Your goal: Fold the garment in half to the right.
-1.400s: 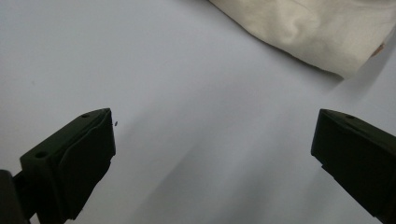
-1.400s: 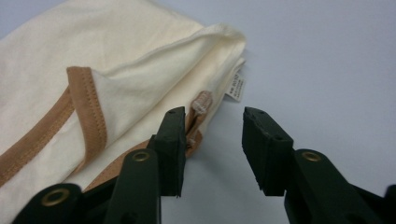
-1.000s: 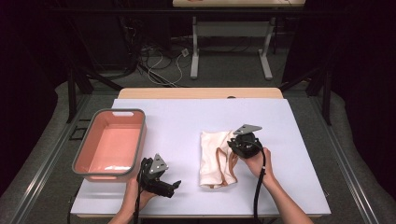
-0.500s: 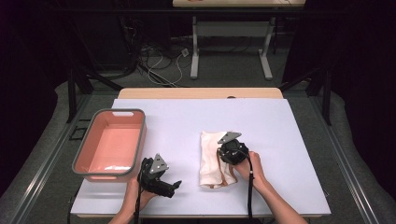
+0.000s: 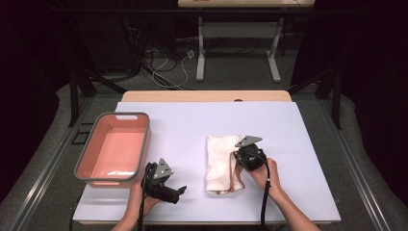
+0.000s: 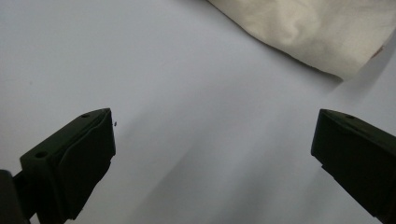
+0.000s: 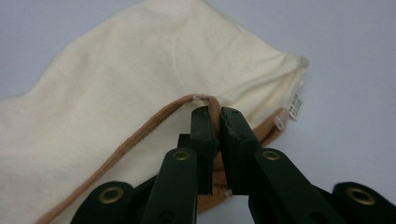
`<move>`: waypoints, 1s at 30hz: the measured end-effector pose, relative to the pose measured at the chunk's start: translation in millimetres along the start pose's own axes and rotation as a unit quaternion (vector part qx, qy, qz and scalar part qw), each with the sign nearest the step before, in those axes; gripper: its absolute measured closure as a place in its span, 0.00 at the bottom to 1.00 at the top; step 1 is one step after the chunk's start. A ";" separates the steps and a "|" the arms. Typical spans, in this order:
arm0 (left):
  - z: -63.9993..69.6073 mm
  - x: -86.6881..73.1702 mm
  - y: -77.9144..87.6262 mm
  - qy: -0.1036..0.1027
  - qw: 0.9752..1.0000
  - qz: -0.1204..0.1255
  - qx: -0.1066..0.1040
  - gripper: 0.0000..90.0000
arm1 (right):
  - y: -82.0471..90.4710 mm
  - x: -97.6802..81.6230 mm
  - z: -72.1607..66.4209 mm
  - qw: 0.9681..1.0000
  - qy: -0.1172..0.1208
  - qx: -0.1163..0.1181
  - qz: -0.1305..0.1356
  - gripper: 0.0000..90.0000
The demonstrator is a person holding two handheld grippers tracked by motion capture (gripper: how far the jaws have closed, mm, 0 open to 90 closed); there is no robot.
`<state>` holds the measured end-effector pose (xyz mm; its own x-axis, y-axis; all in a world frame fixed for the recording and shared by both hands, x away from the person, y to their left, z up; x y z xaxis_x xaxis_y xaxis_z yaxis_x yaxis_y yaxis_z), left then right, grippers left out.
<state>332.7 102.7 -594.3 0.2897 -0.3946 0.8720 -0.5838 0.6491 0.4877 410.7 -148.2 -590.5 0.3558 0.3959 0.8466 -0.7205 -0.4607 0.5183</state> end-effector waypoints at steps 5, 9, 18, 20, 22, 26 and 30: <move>-0.1 -0.2 0.2 0.000 1.000 0.000 -0.001 0.00 | 6.4 -9.6 10.4 1.000 -0.021 -0.006 -0.017 0.86; -0.7 -0.6 0.3 0.002 1.000 -0.002 0.000 0.00 | 11.5 -15.3 15.4 0.999 -0.035 -0.001 -0.027 0.78; -0.6 -0.1 1.1 0.003 1.000 -0.001 0.002 0.00 | 34.7 -7.2 25.0 0.999 -0.047 0.005 -0.021 0.71; -0.5 -0.1 0.6 0.004 1.000 0.000 0.001 0.00 | 40.3 -2.3 25.9 0.999 -0.047 0.003 -0.009 0.81; -0.5 -0.4 0.2 0.000 1.000 -0.003 0.001 0.00 | 43.6 2.8 25.2 0.999 -0.035 0.007 0.009 0.90; 0.6 -0.9 -0.6 0.000 1.000 -0.005 -0.002 0.00 | 34.0 6.4 15.7 0.999 -0.021 0.024 0.024 0.95; 1.3 -1.4 -1.1 0.002 1.000 -0.005 -0.002 0.00 | 14.7 2.3 7.9 1.000 -0.002 0.023 0.018 0.96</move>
<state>332.0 101.7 -596.1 0.2982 -0.3982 0.8675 -0.5775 0.6483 0.4961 405.7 -160.3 -580.0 0.3332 0.3758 0.8647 -0.7047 -0.5100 0.4932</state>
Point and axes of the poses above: each handheld gripper's, and its own axes: y roughly backward along the jaws, x roughly out of its top, z roughly to its right, the point moved 8 cm from there along -y, roughly forward along the jaws, and after that the axes turned 15 degrees about z, right-handed, at the moved point
